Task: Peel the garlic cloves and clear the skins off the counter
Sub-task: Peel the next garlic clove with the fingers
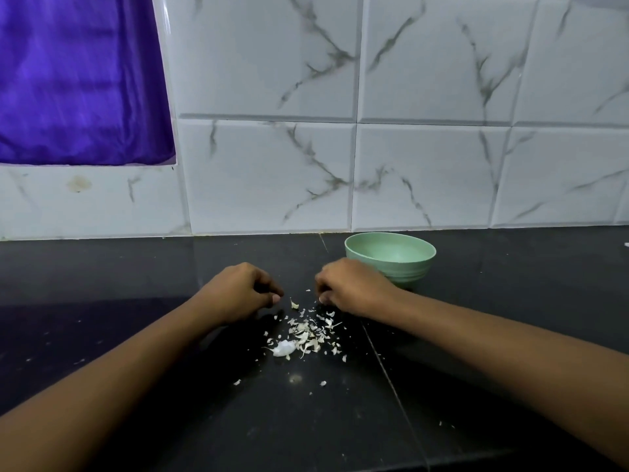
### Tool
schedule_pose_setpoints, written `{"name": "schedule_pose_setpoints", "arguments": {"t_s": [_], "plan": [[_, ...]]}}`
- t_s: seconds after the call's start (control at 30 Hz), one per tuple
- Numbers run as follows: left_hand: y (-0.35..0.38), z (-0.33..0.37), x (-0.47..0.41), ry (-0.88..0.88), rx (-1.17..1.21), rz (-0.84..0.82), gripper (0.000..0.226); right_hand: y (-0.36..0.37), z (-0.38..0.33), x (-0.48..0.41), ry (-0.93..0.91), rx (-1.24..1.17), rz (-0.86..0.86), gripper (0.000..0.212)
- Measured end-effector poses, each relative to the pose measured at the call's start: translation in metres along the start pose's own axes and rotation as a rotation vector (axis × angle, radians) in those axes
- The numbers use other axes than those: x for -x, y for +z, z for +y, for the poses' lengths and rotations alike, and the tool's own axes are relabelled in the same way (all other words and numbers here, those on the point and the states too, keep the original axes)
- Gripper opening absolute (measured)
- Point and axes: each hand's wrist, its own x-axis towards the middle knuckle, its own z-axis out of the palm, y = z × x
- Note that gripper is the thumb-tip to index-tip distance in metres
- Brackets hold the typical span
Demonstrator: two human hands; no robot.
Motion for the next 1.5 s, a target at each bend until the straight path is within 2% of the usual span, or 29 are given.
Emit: {"name": "schedule_pose_setpoints", "arguments": {"t_s": [0.1,0.2,0.3,0.43,0.5,0.53,0.6,0.63,0.7,0.77,0.9,1.03,1.27,1.5], "plan": [[0.000,-0.002,0.000,0.005,0.034,0.013,0.014,-0.001,0.002,0.000,-0.049,0.040,0.135,0.013],[0.001,-0.002,-0.001,0.000,0.037,0.008,0.014,0.002,-0.001,0.004,-0.120,0.239,0.005,0.021],[0.001,-0.002,0.000,0.007,0.049,0.006,0.014,-0.002,0.006,0.001,-0.082,0.216,0.063,0.020],[0.002,-0.001,0.001,0.039,0.053,0.041,0.013,0.003,0.007,0.004,-0.123,0.232,-0.004,0.020],[0.001,0.002,0.003,0.094,0.046,0.084,0.023,-0.003,0.006,0.005,-0.002,-0.069,0.142,0.014],[0.001,0.004,0.005,0.134,0.079,0.120,0.030,-0.009,0.005,0.005,0.090,-0.334,0.192,0.009],[0.002,0.011,0.008,0.214,0.229,0.199,0.039,-0.017,-0.002,0.009,0.224,-0.964,0.167,0.004],[0.003,0.015,0.011,0.244,0.327,0.220,0.040,-0.017,-0.006,0.012,0.269,-1.188,0.128,0.006],[0.005,0.023,0.015,0.285,0.504,0.230,0.038,-0.015,-0.011,0.016,0.310,-1.427,0.096,0.010],[0.007,0.028,0.017,0.277,0.629,0.270,0.033,-0.019,-0.013,0.016,0.314,-1.531,0.086,0.011],[0.010,0.030,0.019,0.237,0.709,0.351,0.025,-0.017,-0.017,0.016,0.311,-1.561,0.096,0.006],[0.011,0.034,0.021,0.223,0.732,0.420,0.022,-0.017,-0.018,0.018,0.286,-1.482,0.146,0.006],[0.011,0.034,0.023,0.212,0.529,0.537,0.008,-0.024,-0.020,0.019,0.275,-1.334,0.192,0.004],[0.013,0.037,0.026,0.273,0.430,0.569,0.012,-0.022,-0.020,0.017,0.311,-1.435,0.162,0.007]]}}
